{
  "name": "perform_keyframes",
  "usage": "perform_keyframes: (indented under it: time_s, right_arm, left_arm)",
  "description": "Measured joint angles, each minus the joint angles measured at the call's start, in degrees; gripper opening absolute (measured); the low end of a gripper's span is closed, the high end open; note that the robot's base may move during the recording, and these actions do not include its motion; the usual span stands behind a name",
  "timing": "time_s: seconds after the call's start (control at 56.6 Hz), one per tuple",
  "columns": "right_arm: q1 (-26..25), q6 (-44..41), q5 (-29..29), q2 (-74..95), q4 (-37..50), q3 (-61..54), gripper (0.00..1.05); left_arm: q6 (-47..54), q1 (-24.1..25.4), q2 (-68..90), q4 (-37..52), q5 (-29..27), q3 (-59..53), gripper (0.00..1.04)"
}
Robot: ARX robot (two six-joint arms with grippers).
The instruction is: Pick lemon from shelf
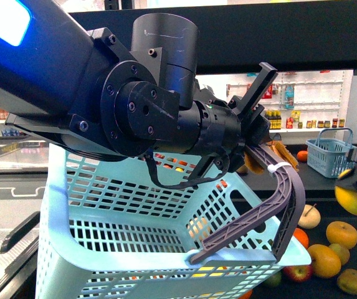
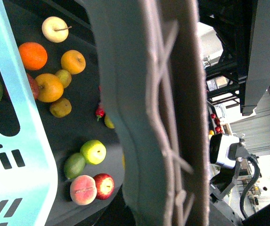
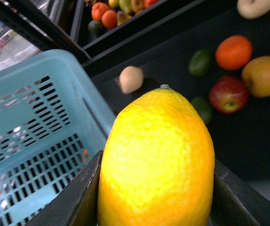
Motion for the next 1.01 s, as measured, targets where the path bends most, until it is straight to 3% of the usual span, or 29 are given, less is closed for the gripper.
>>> perform_keyframes:
  time_s: [0.406,0.83,1.007]
  right_arm:
    - [11.7,9.4,2.4,4.7,-0.5,4.2,0.53]
    - [14.3,16.0,4.4,10.4,3.6,5.2,0.53]
    - [12.6,17.6,1.9,10.5,5.2,4.0,0.53]
  left_arm:
    - [0.3,0.2,0.2,0.0,-0.5,0.0,0.07]
    - [1.9,1.2,1.4,-0.1,-2.2,-0.1,0.07]
    - [1.9,1.1,1.5,-0.1,-1.8,-0.1,0.07]
